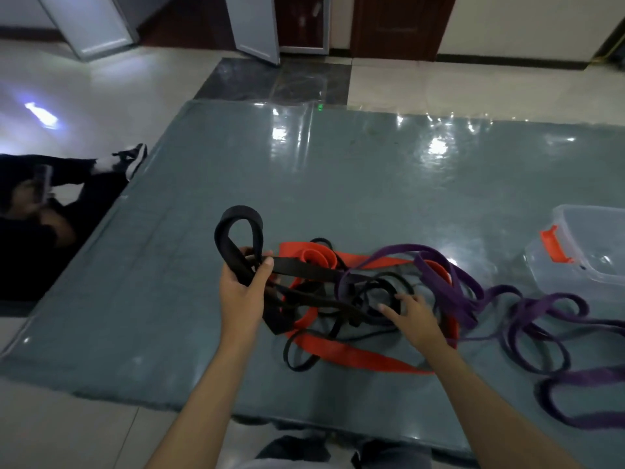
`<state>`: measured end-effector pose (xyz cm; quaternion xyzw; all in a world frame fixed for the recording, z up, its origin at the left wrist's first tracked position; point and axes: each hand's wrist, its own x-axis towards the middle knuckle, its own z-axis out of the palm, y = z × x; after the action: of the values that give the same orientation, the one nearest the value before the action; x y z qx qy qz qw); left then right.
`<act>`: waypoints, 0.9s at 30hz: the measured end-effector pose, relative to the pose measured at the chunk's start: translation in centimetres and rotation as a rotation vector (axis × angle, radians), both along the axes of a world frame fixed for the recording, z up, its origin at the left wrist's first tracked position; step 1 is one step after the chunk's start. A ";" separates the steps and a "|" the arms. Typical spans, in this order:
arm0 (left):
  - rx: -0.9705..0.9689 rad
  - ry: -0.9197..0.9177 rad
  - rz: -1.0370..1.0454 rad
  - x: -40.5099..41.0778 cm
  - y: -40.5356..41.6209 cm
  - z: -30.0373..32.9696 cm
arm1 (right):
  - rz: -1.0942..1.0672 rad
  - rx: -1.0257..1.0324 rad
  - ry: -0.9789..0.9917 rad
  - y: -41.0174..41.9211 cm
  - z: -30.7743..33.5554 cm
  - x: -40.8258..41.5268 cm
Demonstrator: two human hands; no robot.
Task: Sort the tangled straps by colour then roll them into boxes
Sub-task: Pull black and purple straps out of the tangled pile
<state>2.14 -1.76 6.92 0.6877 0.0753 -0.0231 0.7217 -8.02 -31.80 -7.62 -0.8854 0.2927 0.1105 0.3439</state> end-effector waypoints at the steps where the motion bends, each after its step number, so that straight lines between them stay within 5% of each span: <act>1: -0.009 0.008 0.004 0.0 0.0 0.1 | 0.038 -0.015 -0.006 0.1 0.1 -0.6; 7: 0.026 0.040 -0.022 0.2 -0.2 0.0 | 0.357 -0.370 -0.249 2.0 0.1 -1.3; 14: 0.141 0.063 -0.236 0.3 -0.8 -1.2 | 0.099 0.025 0.042 6.1 0.8 1.9; 18: 0.176 0.088 -0.319 0.2 -0.7 -2.0 | 0.044 0.049 0.175 6.9 0.0 2.4; 27: 0.187 0.032 -0.165 1.2 -0.3 -1.5 | 0.059 0.130 -0.189 4.4 0.4 0.6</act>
<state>3.34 -2.05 5.45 0.7554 0.0320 -0.0865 0.6487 -7.45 -27.40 -7.24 -0.8759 0.2248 0.0556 0.4233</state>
